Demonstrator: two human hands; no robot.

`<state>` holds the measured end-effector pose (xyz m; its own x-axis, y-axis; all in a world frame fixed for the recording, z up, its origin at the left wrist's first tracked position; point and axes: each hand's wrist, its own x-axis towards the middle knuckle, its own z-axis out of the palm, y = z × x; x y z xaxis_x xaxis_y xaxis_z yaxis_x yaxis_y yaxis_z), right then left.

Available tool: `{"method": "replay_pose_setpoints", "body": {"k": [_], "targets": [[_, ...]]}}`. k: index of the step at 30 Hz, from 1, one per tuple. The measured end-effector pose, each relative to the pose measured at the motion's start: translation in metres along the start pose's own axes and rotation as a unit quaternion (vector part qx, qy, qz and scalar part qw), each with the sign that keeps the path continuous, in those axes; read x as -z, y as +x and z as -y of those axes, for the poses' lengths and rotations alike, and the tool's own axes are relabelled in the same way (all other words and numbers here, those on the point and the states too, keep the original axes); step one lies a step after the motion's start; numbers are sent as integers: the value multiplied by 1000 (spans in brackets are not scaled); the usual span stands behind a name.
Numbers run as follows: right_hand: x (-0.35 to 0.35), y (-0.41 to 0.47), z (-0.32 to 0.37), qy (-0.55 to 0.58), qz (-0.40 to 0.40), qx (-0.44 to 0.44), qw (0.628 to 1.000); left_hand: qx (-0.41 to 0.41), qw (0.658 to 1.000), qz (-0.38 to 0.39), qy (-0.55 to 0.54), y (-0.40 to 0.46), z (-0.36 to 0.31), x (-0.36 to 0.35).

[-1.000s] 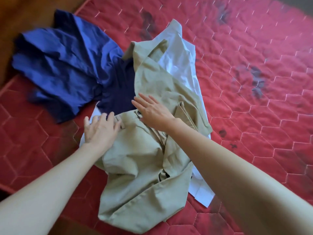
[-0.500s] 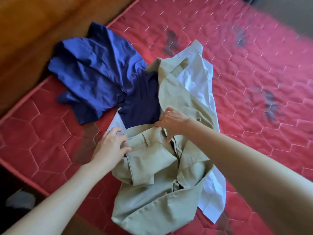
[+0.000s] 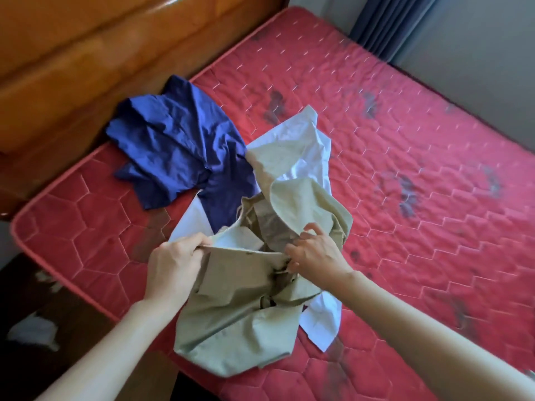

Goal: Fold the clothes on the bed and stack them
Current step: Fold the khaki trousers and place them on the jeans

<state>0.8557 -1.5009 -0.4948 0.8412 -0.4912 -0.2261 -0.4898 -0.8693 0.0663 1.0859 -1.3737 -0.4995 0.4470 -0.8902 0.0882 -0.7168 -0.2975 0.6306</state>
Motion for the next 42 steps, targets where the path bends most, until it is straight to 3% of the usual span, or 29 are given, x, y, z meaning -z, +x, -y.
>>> {"method": "replay_pose_setpoints", "body": {"k": [4, 8, 11, 15, 17, 20, 22, 25, 29, 33, 35, 38, 40, 42], "targets": [[28, -57, 24, 6, -64, 1, 998, -100, 994, -36, -31, -6, -48, 51], [62, -87, 45, 78, -126, -115, 982, -196, 980, -39, -2, -1, -112, 108], [97, -98, 57, 187, -177, -193, 947, -240, 971, -23, 7, 11, -166, 151], [150, -95, 61, 327, -232, -211, 891, -276, 960, -31, 41, 29, -231, 214], [183, -94, 59, 366, -261, -212, 867, -278, 957, -68, 43, 35, -261, 251], [236, -96, 49, 359, -369, -231, 826, -271, 956, -111, 24, 38, -296, 310], [273, -96, 39, 355, -367, -237, 827, -281, 948, -149, 29, 40, -315, 348], [321, -88, 35, 351, -289, -247, 856, -285, 935, -209, 39, 49, -344, 398], [352, -79, 47, 351, -321, -265, 838, -299, 915, -266, 50, 66, -369, 446], [356, -76, 46, 272, -285, -319, 862, -280, 908, -310, 44, 79, -365, 481], [358, -70, 51, 246, -354, -303, 850, -276, 906, -317, 47, 84, -362, 490], [377, -48, 66, 243, -478, -206, 819, -288, 903, -316, 49, 89, -364, 494], [395, -31, 74, 267, -487, -187, 811, -302, 900, -312, 52, 93, -368, 495], [405, -18, 78, 302, -442, -216, 816, -306, 896, -317, 51, 97, -370, 498]]}}
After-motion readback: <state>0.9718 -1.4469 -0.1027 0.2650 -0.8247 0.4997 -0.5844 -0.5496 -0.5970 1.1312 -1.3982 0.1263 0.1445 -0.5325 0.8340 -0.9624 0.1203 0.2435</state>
